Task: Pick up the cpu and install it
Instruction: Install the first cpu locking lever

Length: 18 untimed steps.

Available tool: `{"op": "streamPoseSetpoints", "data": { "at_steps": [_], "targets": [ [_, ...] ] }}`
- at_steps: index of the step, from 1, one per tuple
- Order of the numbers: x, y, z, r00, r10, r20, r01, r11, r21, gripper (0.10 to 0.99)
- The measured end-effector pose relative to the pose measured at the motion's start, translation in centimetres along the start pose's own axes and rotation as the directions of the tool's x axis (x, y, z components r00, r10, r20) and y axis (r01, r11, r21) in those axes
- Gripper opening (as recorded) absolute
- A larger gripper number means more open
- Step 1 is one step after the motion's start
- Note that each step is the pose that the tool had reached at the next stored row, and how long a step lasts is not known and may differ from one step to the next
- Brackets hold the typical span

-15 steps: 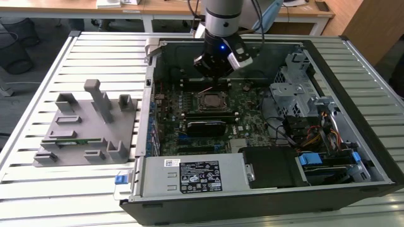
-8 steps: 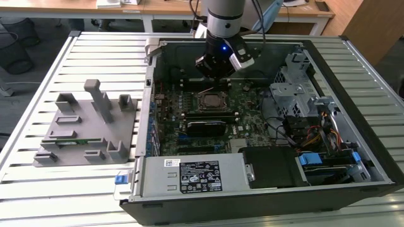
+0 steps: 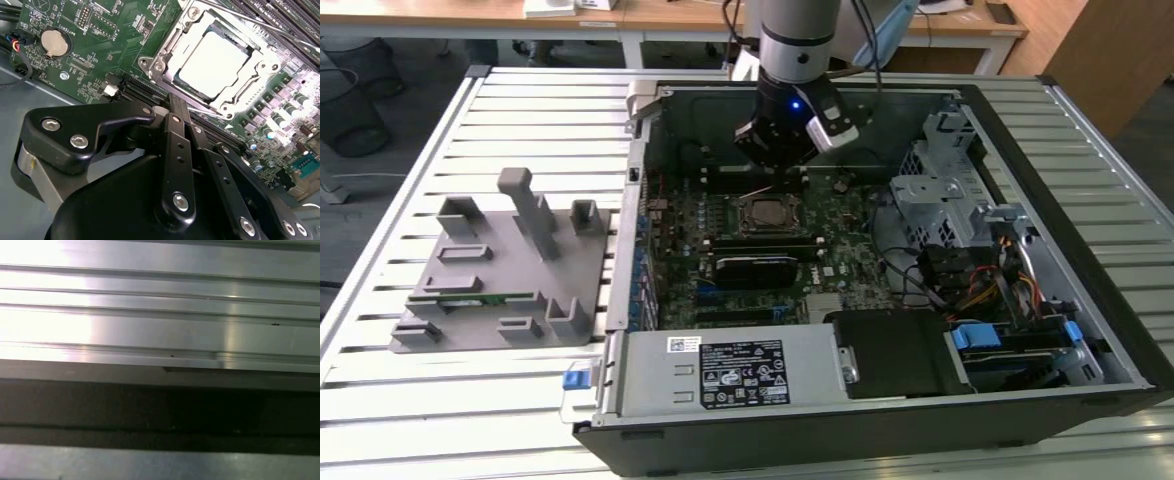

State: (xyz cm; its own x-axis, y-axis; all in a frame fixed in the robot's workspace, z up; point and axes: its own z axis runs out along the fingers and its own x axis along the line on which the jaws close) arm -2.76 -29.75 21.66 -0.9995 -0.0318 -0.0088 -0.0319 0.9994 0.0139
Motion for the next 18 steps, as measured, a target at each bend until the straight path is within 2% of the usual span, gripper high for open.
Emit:
{"op": "streamPoseSetpoints", "data": {
  "at_steps": [18],
  "targets": [
    [-0.09, -0.02, 1.35, 1.0000, 0.000, 0.0000, 0.000, 1.0000, 0.000, 0.106]
  ]
}}
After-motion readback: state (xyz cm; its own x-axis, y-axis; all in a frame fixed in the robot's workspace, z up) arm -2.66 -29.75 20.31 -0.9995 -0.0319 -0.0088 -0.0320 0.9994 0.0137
